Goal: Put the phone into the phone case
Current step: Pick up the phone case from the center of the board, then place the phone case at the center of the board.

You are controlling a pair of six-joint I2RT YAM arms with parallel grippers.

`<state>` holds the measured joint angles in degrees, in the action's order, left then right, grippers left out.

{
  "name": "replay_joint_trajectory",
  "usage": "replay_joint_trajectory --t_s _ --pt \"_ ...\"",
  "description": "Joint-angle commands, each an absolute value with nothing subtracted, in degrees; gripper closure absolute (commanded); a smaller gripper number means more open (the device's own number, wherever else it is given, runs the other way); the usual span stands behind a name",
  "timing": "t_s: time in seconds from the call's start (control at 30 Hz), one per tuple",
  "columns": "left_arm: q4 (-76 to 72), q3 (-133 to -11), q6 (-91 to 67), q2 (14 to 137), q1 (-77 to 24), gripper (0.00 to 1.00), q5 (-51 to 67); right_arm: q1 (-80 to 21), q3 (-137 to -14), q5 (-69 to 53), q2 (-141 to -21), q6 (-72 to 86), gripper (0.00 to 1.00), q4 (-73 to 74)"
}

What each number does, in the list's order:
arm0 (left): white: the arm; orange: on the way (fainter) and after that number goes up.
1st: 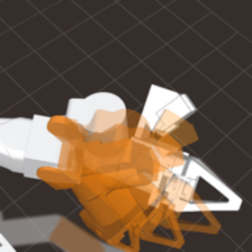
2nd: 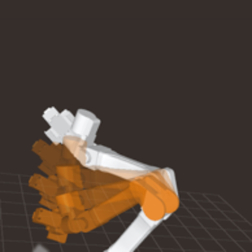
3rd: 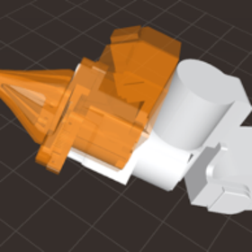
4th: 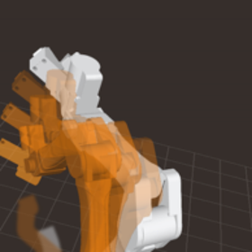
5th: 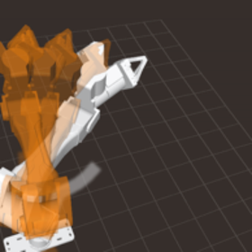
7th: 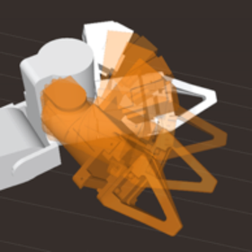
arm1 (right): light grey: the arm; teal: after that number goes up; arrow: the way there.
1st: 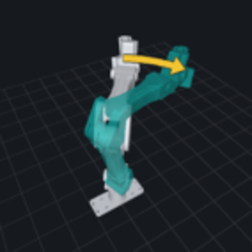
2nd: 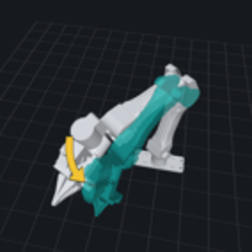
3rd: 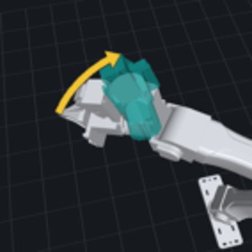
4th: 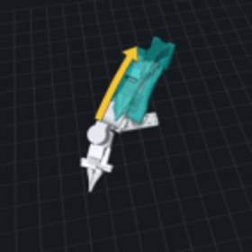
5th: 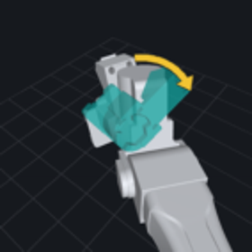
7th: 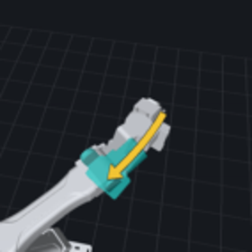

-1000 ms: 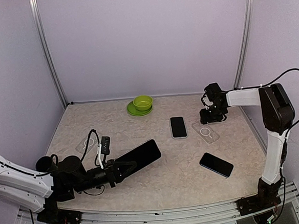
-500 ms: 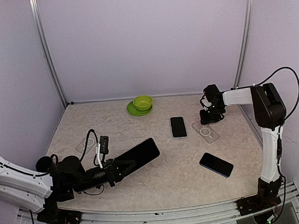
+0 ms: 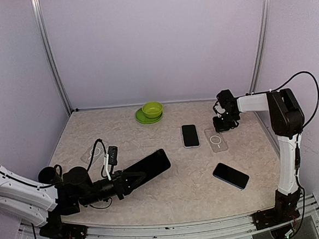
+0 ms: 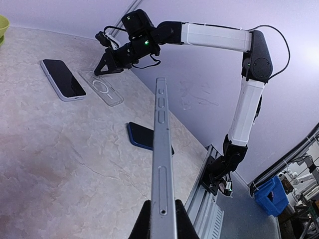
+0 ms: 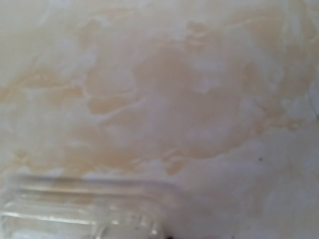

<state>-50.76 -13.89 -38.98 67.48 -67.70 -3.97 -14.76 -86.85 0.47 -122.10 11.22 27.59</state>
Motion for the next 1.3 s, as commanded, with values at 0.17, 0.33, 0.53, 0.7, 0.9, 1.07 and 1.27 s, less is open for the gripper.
replay_joint_trajectory --t_s 0.17,0.33,0.53,0.7,0.9,1.07,1.27 --pt "-53.8 -14.3 -39.6 67.0 -68.1 1.00 -6.3 -14.9 -87.0 0.9 -114.9 14.8 1.00 29.9" --pt "-53.0 -13.1 -40.0 64.9 -68.1 1.00 -9.7 -15.4 -81.4 -2.9 -106.4 19.9 1.00 27.0" --pt "-53.0 -10.9 -41.1 62.0 -68.2 1.00 -13.0 -20.7 -72.1 -4.3 -96.5 24.7 1.00 22.4" --pt "-53.0 -8.6 -41.9 59.0 -68.3 1.00 -15.3 -28.7 -65.2 -1.8 -91.7 30.6 1.00 19.0" --pt "-51.6 -6.6 -42.1 54.9 -68.6 1.00 -17.4 -37.7 -59.1 1.3 -91.3 37.6 1.00 14.8" --pt "-49.6 -6.4 -42.3 52.7 -68.8 1.00 -18.1 -42.9 -59.4 4.2 -95.1 39.9 1.00 13.8" --pt "-49.4 -6.5 -42.4 52.6 -69.3 1.00 -18.8 -44.3 -61.0 4.3 -101.5 41.4 1.00 13.1"
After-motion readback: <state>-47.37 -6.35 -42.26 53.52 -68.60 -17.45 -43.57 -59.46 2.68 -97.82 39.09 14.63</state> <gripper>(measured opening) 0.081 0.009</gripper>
